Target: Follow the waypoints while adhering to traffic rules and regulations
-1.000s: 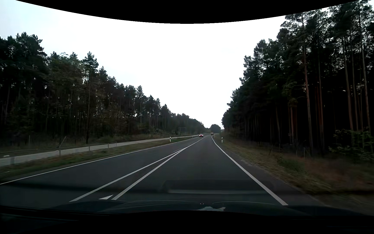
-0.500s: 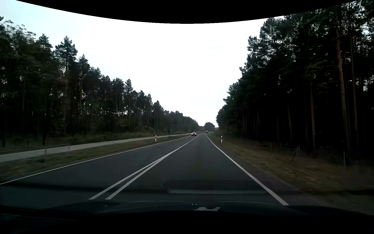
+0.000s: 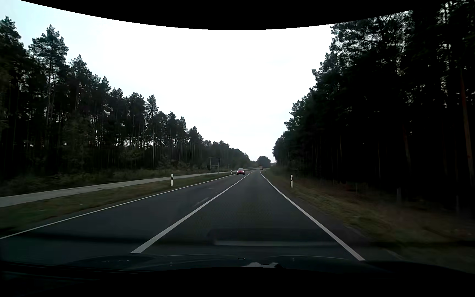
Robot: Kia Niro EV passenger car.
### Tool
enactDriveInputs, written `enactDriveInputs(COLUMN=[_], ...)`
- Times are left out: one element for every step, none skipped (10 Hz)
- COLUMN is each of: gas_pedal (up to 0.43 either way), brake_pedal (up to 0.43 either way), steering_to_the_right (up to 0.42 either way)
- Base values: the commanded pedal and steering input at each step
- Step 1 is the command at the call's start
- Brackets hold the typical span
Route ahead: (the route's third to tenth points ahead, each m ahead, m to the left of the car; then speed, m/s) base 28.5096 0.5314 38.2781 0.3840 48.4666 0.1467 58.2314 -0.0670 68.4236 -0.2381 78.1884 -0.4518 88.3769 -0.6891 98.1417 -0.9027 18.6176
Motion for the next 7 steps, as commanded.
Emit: enactDriveInputs(gas_pedal=[0.661,0.661,0.661,0.661,0.661,0.661,0.661], brake_pedal=[0.0,0.0,0.0,0.0,0.0,0.0,0.0], steering_to_the_right=[0.006,0.007,0.007,0.006,0.005,0.004,0.004])
